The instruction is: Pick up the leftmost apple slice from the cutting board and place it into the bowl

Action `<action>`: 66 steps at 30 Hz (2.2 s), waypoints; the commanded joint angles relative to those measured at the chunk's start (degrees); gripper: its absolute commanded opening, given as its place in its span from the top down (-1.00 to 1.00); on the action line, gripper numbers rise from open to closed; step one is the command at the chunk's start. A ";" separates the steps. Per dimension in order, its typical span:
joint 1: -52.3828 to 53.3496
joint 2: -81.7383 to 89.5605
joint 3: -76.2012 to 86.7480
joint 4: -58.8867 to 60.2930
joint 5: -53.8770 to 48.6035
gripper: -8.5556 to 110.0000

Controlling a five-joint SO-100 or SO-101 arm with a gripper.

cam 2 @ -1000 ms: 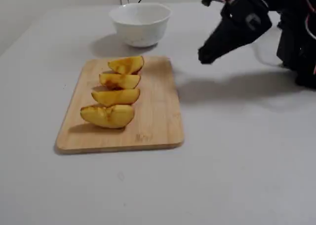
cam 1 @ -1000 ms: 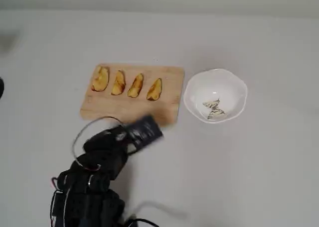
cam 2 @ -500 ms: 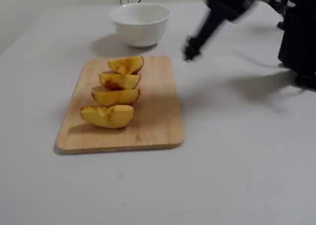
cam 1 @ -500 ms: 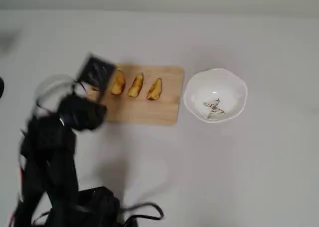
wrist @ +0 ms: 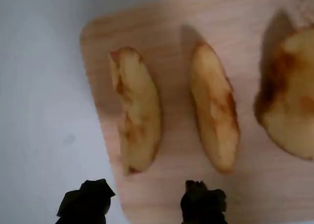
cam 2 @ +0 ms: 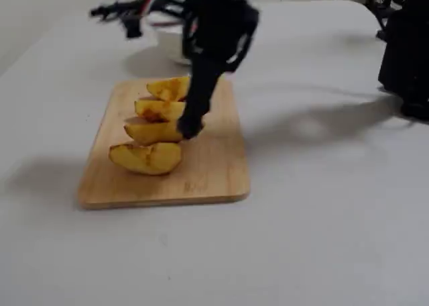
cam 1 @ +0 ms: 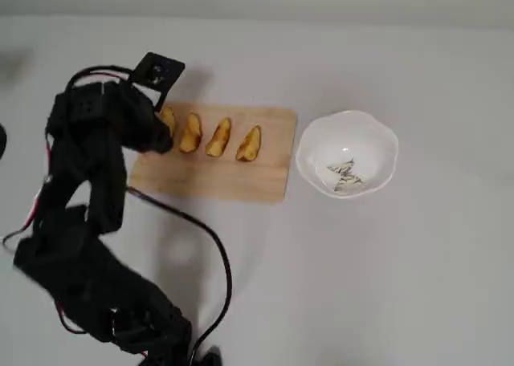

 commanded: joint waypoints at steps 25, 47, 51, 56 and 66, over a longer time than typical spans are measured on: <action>-2.37 -25.40 -33.75 7.47 3.78 0.85; 29.62 -35.24 -92.81 41.40 51.94 0.86; 42.36 -36.12 -92.29 41.66 56.25 0.86; 51.68 -37.53 -92.29 41.66 55.46 0.86; 53.53 -43.33 -91.05 41.92 51.68 0.30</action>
